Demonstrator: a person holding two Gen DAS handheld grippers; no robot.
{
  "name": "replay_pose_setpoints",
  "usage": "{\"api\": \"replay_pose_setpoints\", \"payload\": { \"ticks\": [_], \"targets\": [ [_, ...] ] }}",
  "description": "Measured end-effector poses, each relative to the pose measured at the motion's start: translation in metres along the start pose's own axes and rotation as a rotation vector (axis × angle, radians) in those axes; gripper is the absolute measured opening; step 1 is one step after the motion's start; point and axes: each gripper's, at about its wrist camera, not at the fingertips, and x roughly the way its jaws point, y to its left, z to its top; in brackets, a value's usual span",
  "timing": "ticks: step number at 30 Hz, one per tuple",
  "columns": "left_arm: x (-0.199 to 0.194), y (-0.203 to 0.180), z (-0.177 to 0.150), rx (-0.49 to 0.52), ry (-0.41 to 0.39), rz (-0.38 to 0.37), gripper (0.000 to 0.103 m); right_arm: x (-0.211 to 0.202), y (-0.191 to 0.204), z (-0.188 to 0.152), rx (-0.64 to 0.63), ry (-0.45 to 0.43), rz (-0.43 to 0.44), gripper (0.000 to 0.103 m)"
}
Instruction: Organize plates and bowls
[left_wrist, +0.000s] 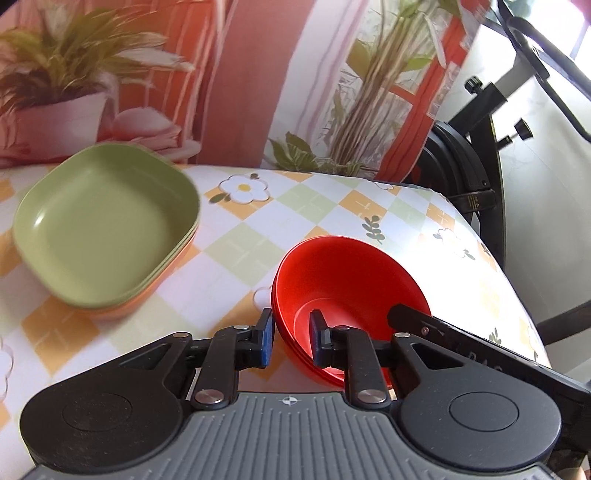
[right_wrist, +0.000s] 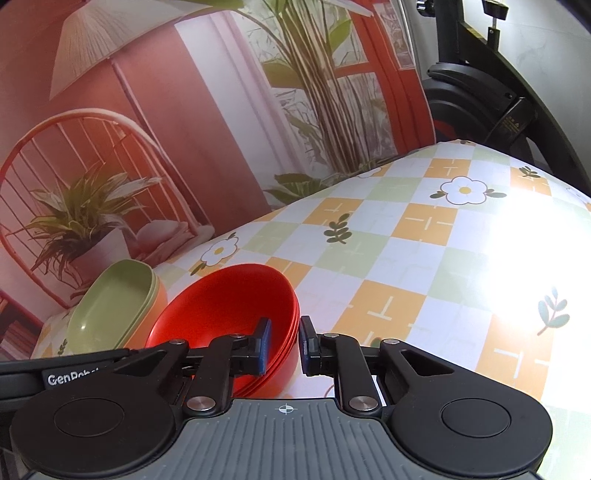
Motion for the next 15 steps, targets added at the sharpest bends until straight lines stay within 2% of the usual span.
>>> {"api": "replay_pose_setpoints", "payload": {
  "ticks": [7, 15],
  "targets": [
    [-0.019, 0.008, -0.016, -0.018, -0.024, 0.034, 0.022, -0.005, 0.018, -0.006, -0.045, 0.017, 0.019, 0.016],
    [-0.038, 0.023, -0.016, -0.052, -0.07, 0.032, 0.022, -0.01, 0.038, -0.008, -0.089, 0.023, 0.04, 0.016]
  ]
}}
